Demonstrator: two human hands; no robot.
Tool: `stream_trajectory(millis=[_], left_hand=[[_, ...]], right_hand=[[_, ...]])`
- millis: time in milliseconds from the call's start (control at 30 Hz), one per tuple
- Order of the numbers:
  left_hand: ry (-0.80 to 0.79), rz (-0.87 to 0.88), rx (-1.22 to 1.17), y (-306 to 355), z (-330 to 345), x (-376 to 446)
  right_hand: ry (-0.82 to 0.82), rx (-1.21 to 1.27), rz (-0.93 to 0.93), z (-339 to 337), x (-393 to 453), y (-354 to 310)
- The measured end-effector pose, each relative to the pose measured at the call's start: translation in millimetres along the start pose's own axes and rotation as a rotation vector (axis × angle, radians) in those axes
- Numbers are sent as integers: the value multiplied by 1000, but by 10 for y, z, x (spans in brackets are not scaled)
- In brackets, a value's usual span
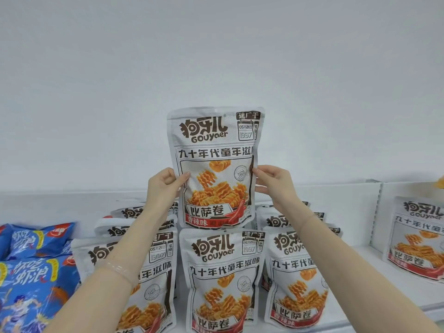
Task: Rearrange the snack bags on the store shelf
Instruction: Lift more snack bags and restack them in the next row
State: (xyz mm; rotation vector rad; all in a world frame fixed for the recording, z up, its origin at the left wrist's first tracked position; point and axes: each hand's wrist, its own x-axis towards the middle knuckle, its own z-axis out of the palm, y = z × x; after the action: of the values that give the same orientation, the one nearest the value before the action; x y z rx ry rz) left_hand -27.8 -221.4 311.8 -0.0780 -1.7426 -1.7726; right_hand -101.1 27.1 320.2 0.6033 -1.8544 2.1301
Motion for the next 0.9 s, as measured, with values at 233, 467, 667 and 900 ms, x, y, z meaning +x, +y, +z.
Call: stream_trajectory(millis=[233, 467, 667, 900], left_hand=[[-31, 9, 19, 194, 12, 211], [-70, -123, -47, 190, 154, 399], [-100, -210, -55, -148, 177, 358], [-166, -214, 203, -430, 101, 285]], right_hand=[[64, -51, 74, 29, 80, 201], [-132, -104, 138, -93, 165, 253], [-143, -243, 71, -111, 292, 146], [-247, -651, 47, -93, 513, 224]])
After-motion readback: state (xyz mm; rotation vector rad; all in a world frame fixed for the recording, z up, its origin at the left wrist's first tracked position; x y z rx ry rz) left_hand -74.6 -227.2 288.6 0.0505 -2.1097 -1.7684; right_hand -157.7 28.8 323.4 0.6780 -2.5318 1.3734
